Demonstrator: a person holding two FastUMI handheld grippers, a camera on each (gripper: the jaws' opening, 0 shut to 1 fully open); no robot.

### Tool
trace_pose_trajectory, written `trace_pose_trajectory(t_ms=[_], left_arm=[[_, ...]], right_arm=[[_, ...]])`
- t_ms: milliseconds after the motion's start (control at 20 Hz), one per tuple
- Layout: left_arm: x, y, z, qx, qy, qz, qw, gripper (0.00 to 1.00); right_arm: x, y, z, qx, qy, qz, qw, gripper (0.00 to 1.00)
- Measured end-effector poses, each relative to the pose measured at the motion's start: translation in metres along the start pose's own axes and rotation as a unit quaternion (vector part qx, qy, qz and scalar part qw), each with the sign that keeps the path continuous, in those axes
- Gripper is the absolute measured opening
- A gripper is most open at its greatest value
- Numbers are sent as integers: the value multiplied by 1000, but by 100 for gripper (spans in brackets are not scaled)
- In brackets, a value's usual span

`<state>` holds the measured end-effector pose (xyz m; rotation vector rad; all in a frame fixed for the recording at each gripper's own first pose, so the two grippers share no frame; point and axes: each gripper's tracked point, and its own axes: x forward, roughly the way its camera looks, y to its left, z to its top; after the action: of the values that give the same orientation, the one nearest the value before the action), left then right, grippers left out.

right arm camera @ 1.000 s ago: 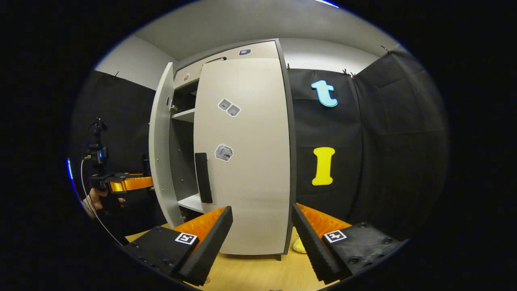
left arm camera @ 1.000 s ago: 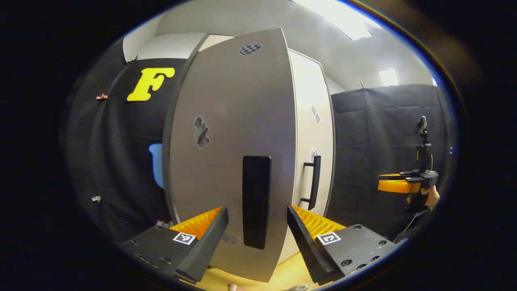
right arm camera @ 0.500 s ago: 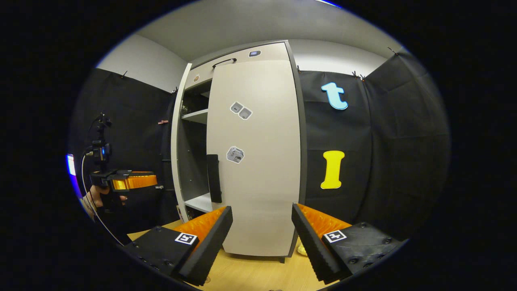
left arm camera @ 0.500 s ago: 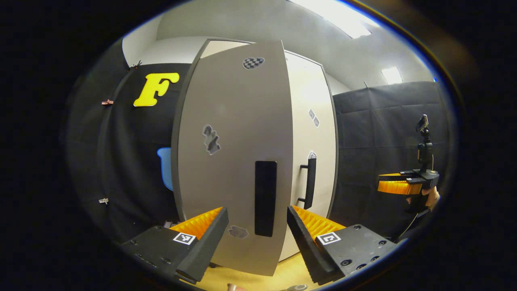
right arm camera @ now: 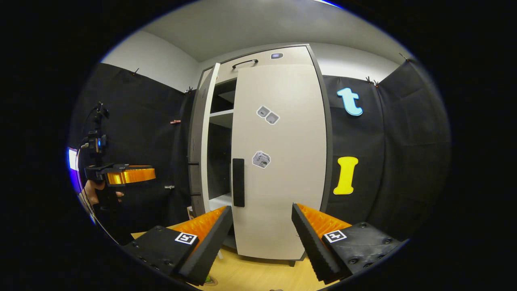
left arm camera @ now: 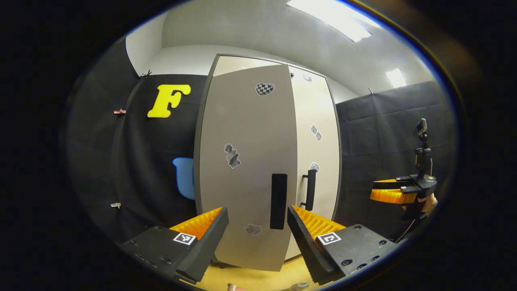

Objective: Grasp the bottle in the cabinet with the left hand and place it on the coaster, then close the right door with the right hand and the left door with the left hand.

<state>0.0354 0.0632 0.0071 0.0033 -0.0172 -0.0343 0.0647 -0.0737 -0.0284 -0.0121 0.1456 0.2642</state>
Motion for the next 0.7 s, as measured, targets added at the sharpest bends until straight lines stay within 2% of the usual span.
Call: trace_pose_trajectory(t_ms=[150,200,250,650,700], left_arm=[[-7,4,5,1,-5,7,1000,94],[-9,5,6,0,-6,9,1000,90],[-11,6,7,-1,-8,11,1000,94],[-22,7,10,-18,-12,15,1000,94],[-23,6,11,-18,-12,14,1000,90]], right_arm=[[-5,3,9,-5,-14,-14,1000,97],[-5,5,12,-3,-17,-16,1000,97],[-6,6,13,-1,-19,-20,1000,98],[-13,10,18,2,-19,-38,999,98],[-15,10,18,3,-20,-40,999,98]])
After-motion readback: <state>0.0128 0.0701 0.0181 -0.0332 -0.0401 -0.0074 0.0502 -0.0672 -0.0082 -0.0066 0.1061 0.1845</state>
